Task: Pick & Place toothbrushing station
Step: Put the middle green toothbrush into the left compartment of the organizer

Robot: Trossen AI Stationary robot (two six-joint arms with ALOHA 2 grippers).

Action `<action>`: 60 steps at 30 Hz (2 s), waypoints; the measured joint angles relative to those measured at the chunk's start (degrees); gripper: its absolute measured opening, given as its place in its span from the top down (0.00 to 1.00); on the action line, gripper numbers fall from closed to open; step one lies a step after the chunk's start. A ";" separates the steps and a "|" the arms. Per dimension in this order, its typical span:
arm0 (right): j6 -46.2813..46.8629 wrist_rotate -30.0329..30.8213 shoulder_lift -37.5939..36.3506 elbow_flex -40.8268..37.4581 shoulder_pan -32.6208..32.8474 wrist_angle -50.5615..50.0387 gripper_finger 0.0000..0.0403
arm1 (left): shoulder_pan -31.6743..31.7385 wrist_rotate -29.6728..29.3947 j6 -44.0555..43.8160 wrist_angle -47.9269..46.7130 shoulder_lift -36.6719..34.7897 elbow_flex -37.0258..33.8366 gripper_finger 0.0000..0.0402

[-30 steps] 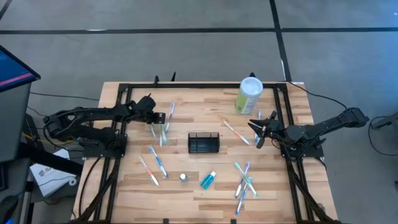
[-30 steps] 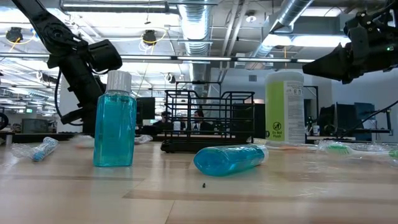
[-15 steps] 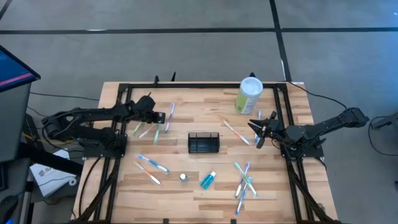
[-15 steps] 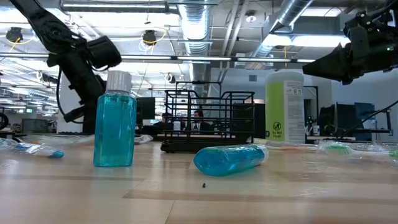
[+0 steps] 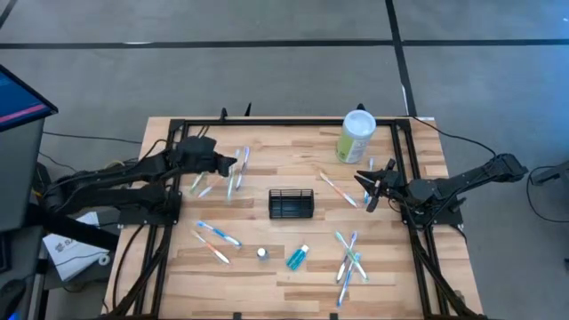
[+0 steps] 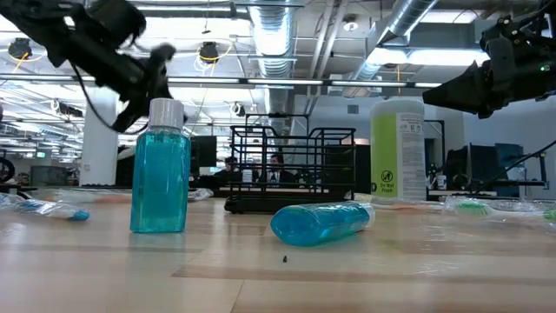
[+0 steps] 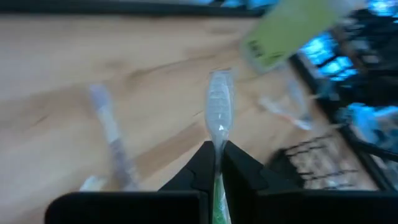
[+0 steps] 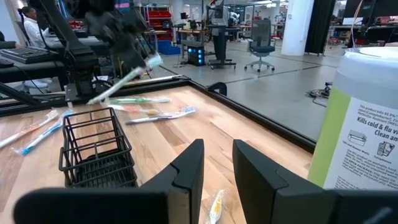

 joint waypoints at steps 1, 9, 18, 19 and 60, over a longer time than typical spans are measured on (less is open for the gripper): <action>0.00 0.00 0.00 0.00 0.00 0.00 0.81 | -0.97 -0.03 0.97 1.90 -0.32 0.00 0.97; 0.00 0.00 0.00 0.00 0.00 0.02 0.81 | -8.13 -0.36 6.83 17.67 0.01 0.00 0.98; 0.04 0.00 0.00 0.00 -0.02 0.44 0.81 | -14.49 -3.73 13.01 30.72 5.50 0.02 0.98; 0.04 0.00 0.00 0.00 -0.02 0.44 0.81 | -14.94 -3.79 13.38 32.17 6.37 0.02 0.98; 2.54 -0.07 0.00 0.00 -0.02 0.45 0.81 | -20.52 -3.68 29.99 67.77 27.13 0.02 0.98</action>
